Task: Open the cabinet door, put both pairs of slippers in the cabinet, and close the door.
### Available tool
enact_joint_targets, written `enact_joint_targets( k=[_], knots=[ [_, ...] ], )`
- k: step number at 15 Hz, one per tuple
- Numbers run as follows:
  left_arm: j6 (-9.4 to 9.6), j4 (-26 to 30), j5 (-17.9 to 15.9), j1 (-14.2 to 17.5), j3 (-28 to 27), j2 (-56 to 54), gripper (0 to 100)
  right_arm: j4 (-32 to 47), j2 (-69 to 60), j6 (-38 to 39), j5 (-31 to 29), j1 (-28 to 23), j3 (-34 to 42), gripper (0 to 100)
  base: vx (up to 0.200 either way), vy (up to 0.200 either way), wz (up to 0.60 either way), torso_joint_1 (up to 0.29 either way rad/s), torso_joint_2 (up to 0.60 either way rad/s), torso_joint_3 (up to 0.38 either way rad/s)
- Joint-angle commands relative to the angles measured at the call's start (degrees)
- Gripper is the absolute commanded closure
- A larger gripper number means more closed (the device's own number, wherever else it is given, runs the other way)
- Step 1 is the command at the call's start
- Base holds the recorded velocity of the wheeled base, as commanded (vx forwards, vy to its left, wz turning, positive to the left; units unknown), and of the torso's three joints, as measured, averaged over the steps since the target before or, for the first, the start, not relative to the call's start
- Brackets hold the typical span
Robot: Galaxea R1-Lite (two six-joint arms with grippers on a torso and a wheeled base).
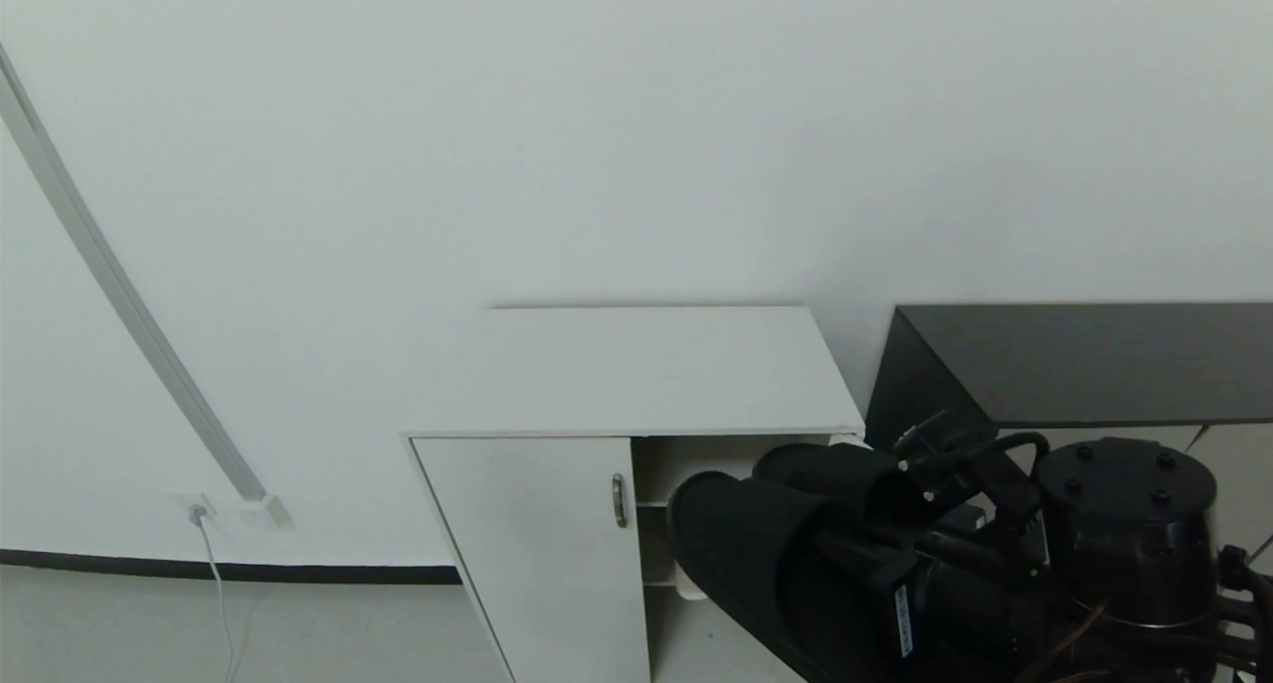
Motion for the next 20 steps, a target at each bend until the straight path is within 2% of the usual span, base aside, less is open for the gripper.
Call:
enact_joint_targets(
  k=[1, 10, 20],
  knots=[
    [-0.04, -0.1, 0.0, 0.1, 0.0, 0.1, 100, 0.0, 0.2, 0.0, 0.0, -0.1, 0.1, 100, 0.0, 0.0, 0.0, 0.0, 0.0, 0.0],
    [-0.04, -0.1, 0.0, 0.1, 0.0, 0.1, 100, 0.0, 0.2, 0.0, 0.0, 0.3, 0.7, 100, 0.0, 0.0, 0.0, 0.0, 0.0, 0.0],
    [-0.04, 0.0, 0.0, 0.1, 0.0, 0.1, 100, 0.0, 0.8, -0.1, 0.0, 0.4, 0.9, 100, 0.0, 0.0, 0.0, -0.149, 0.34, 0.192]
  ],
)
